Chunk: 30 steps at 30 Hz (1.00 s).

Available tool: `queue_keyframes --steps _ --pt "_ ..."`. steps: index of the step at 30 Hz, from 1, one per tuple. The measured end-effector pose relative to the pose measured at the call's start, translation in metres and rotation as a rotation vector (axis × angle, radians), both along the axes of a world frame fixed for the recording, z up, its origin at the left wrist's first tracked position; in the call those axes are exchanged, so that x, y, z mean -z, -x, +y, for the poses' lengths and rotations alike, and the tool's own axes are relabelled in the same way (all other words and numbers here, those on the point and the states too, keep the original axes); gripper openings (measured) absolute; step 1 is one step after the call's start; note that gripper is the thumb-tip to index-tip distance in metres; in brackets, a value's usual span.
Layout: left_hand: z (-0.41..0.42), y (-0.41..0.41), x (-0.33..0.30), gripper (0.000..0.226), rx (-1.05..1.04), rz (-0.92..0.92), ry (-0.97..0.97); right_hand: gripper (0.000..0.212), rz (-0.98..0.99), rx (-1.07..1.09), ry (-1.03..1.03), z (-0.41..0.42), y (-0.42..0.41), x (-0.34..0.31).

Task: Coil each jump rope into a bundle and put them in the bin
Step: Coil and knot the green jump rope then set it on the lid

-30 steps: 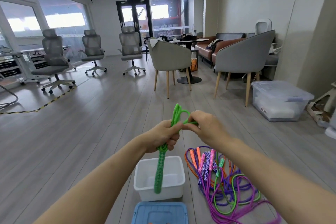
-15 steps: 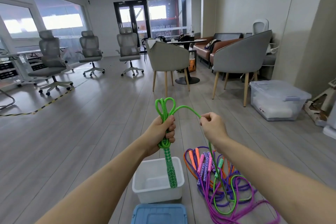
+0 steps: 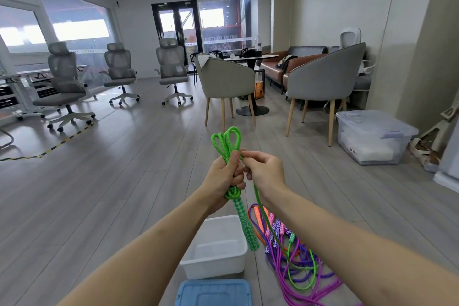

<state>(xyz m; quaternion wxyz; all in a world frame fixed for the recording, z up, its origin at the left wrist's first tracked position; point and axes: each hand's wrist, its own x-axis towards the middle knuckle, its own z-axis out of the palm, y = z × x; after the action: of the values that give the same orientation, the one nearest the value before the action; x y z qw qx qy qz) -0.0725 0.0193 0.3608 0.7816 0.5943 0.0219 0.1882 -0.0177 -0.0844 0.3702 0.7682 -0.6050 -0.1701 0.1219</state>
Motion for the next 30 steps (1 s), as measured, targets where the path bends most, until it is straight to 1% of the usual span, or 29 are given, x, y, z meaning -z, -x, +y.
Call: queue_keyframes --steps 2,3,6,8,10,12,14,15,17,21,25,28,30 --pt "0.001 -0.002 0.003 0.031 -0.038 0.014 -0.032 0.023 -0.034 -0.021 0.050 -0.002 0.001 -0.003" --pt "0.002 -0.002 0.004 0.030 -0.066 0.019 -0.059 0.023 -0.057 -0.023 0.076 -0.003 0.001 -0.003" --pt "0.000 -0.005 0.005 0.028 -0.199 0.034 -0.146 0.008 -0.066 -0.004 0.063 -0.004 -0.001 -0.002" --pt "0.001 -0.009 0.006 0.030 -0.303 0.071 -0.166 0.010 -0.053 -0.012 0.055 -0.002 0.000 0.000" --pt "0.002 -0.014 0.004 0.032 -0.353 0.095 -0.065 0.008 -0.070 -0.069 0.072 -0.001 0.004 0.000" --pt "0.005 -0.019 -0.004 0.031 -0.365 0.068 0.145 0.009 -0.088 -0.154 0.062 -0.001 0.009 0.000" --pt "0.012 -0.021 -0.013 0.029 -0.342 0.001 0.343 0.010 -0.125 -0.227 0.077 -0.004 0.009 0.001" --pt "0.017 -0.021 -0.016 0.029 -0.314 -0.041 0.408 0.010 -0.163 -0.270 0.112 -0.007 0.008 0.002" --pt "0.026 -0.018 -0.021 0.030 -0.264 -0.111 0.457 0.012 -0.243 -0.362 0.185 -0.012 0.006 0.004" --pt "0.045 -0.010 -0.026 0.032 -0.223 -0.183 0.483 0.011 -0.343 -0.431 0.301 -0.027 -0.010 0.010" --pt "0.069 0.000 -0.030 0.035 -0.189 -0.195 0.512 0.012 -0.453 -0.496 0.447 -0.046 -0.028 0.017" --pt "0.081 0.010 -0.028 0.035 -0.190 -0.110 0.440 0.014 -0.567 -0.406 0.556 -0.054 -0.039 0.024" --pt "0.080 0.016 -0.025 0.033 -0.188 0.000 0.299 0.012 -0.635 -0.349 0.564 -0.055 -0.041 0.027"
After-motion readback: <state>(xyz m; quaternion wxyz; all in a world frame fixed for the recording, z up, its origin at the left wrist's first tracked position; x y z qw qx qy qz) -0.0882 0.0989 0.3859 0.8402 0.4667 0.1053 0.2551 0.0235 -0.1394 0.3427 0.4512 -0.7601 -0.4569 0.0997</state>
